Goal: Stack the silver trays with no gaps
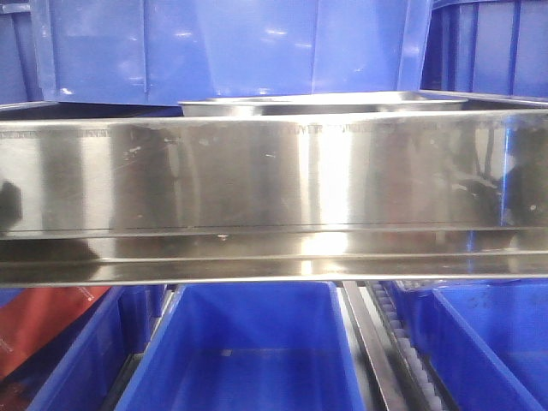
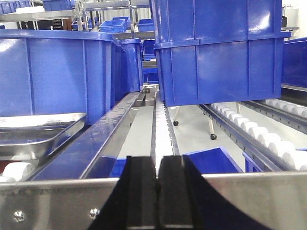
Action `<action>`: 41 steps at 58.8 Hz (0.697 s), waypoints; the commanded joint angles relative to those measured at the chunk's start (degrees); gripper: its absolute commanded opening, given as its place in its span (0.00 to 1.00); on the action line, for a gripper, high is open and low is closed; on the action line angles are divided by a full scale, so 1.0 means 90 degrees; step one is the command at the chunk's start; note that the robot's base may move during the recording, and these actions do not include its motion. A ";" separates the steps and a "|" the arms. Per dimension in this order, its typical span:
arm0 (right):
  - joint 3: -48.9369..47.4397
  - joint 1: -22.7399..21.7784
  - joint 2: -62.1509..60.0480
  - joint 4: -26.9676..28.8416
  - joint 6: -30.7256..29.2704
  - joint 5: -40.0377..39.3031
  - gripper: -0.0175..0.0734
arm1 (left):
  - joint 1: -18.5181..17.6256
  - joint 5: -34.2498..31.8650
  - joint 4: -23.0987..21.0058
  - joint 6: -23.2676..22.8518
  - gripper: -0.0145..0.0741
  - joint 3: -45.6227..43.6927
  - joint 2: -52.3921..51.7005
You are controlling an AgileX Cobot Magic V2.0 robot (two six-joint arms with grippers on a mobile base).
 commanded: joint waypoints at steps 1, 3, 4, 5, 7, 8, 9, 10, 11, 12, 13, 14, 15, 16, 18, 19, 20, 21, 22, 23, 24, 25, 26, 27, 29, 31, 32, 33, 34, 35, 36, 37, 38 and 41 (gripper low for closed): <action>-0.0002 0.0017 -0.0018 0.0011 -0.0053 -0.0094 0.11 | -0.0024 -0.0081 0.0013 -0.0016 0.16 -0.0020 -0.0019; -0.0002 0.0017 -0.0018 0.0011 -0.0053 -0.0094 0.11 | -0.0024 -0.0081 0.0013 -0.0016 0.16 -0.0020 -0.0019; -0.0002 0.0017 -0.0018 0.0011 -0.0053 -0.0094 0.11 | -0.0024 -0.0081 0.0013 -0.0016 0.16 -0.0020 -0.0019; -0.0002 0.0017 -0.0018 0.0011 -0.0053 -0.0094 0.11 | -0.0024 -0.0081 0.0013 -0.0016 0.16 -0.0020 -0.0019; -0.0002 0.0017 -0.0018 0.0011 -0.0053 -0.0094 0.11 | -0.0024 -0.0081 0.0013 -0.0016 0.16 -0.0020 -0.0019; -0.0002 0.0017 -0.0018 0.0011 -0.0053 -0.0094 0.11 | -0.0024 -0.0081 0.0013 -0.0016 0.16 -0.0020 -0.0019; -0.0002 0.0017 -0.0018 0.0011 -0.0053 -0.0094 0.11 | -0.0024 -0.0081 0.0013 -0.0016 0.16 -0.0020 -0.0019; -0.0002 0.0017 -0.0018 0.0011 -0.0053 -0.0094 0.11 | -0.0024 -0.0081 0.0013 -0.0016 0.16 -0.0020 -0.0019; -0.0002 0.0017 -0.0018 0.0011 -0.0053 -0.0094 0.11 | -0.0024 -0.0081 0.0013 -0.0016 0.16 -0.0020 -0.0019; -0.0002 0.0017 -0.0018 0.0011 -0.0053 -0.0094 0.11 | -0.0024 -0.0081 0.0013 -0.0016 0.16 -0.0020 -0.0019; -0.0002 0.0017 -0.0018 0.0011 -0.0053 -0.0094 0.11 | -0.0024 -0.0081 0.0013 -0.0016 0.16 -0.0020 -0.0019; -0.0002 0.0017 -0.0018 0.0011 -0.0053 -0.0094 0.11 | -0.0024 -0.0081 0.0013 -0.0016 0.16 -0.0020 -0.0019; -0.0002 0.0017 -0.0018 0.0011 -0.0053 -0.0094 0.11 | -0.0024 -0.0081 0.0013 -0.0016 0.16 -0.0020 -0.0019; -0.0002 0.0017 -0.0018 0.0011 -0.0053 -0.0094 0.11 | -0.0024 -0.0081 0.0013 -0.0016 0.16 -0.0020 -0.0019; -0.0002 0.0017 -0.0018 0.0011 -0.0053 -0.0094 0.11 | -0.0024 -0.0081 0.0013 -0.0016 0.16 -0.0020 -0.0019; -0.0002 0.0017 -0.0018 0.0011 -0.0053 -0.0094 0.11 | -0.0024 -0.0081 0.0013 -0.0016 0.16 -0.0020 -0.0019; -0.0002 0.0017 -0.0018 0.0011 -0.0053 -0.0094 0.11 | -0.0024 -0.0081 0.0013 -0.0016 0.16 -0.0020 -0.0019; -0.0002 0.0017 -0.0018 0.0011 -0.0053 -0.0094 0.11 | -0.0024 -0.0081 0.0013 -0.0016 0.16 -0.0020 -0.0019; -0.0002 0.0017 -0.0018 0.0011 -0.0053 -0.0094 0.11 | -0.0024 -0.0081 0.0013 -0.0016 0.16 -0.0020 -0.0019; -0.0002 0.0017 -0.0018 0.0011 -0.0053 -0.0094 0.11 | -0.0024 -0.0081 0.0013 -0.0016 0.16 -0.0020 -0.0019; -0.0002 0.0017 -0.0018 0.0011 -0.0053 -0.0094 0.11 | -0.0024 -0.0081 0.0013 -0.0016 0.16 -0.0020 -0.0019; -0.0002 0.0017 -0.0018 0.0011 -0.0053 -0.0094 0.11 | -0.0024 -0.0081 0.0013 -0.0016 0.16 -0.0020 -0.0019; -0.0002 0.0017 -0.0018 0.0011 -0.0053 -0.0094 0.11 | -0.0024 -0.0081 0.0013 -0.0016 0.16 -0.0020 -0.0019; -0.0002 0.0017 -0.0018 0.0011 -0.0053 -0.0094 0.11 | -0.0024 -0.0081 0.0013 -0.0016 0.16 -0.0020 -0.0019; -0.0002 0.0017 -0.0018 0.0011 -0.0053 -0.0094 0.11 | -0.0024 -0.0081 0.0013 -0.0016 0.16 -0.0020 -0.0019; -0.0002 0.0017 -0.0018 0.0011 -0.0053 -0.0094 0.11 | -0.0024 -0.0081 0.0013 -0.0016 0.16 -0.0020 -0.0019; -0.0002 0.0017 -0.0018 0.0011 -0.0053 -0.0094 0.11 | -0.0024 -0.0081 0.0013 -0.0016 0.16 -0.0020 -0.0019; -0.0002 0.0017 -0.0018 0.0011 -0.0053 -0.0094 0.11 | -0.0024 -0.0081 0.0013 -0.0016 0.16 -0.0020 -0.0019; -0.0002 0.0017 -0.0018 0.0011 -0.0053 -0.0094 0.11 | -0.0024 -0.0081 0.0013 -0.0016 0.16 -0.0020 -0.0019; -0.0002 0.0017 -0.0018 0.0011 -0.0053 -0.0094 0.11 | -0.0024 -0.0081 0.0013 -0.0016 0.16 -0.0020 -0.0019; -0.0002 0.0017 -0.0018 0.0011 -0.0053 -0.0094 0.11 | -0.0024 -0.0081 0.0013 -0.0016 0.16 -0.0020 -0.0019; -0.0002 0.0017 -0.0018 0.0011 -0.0053 -0.0094 0.11 | -0.0024 -0.0081 0.0013 -0.0016 0.16 -0.0020 -0.0019; -0.0002 0.0017 -0.0018 0.0011 -0.0053 -0.0094 0.11 | -0.0024 -0.0081 0.0013 -0.0016 0.16 -0.0020 -0.0019; -0.0002 0.0017 -0.0018 0.0011 -0.0053 -0.0094 0.11 | -0.0024 -0.0081 0.0013 -0.0016 0.16 -0.0020 -0.0019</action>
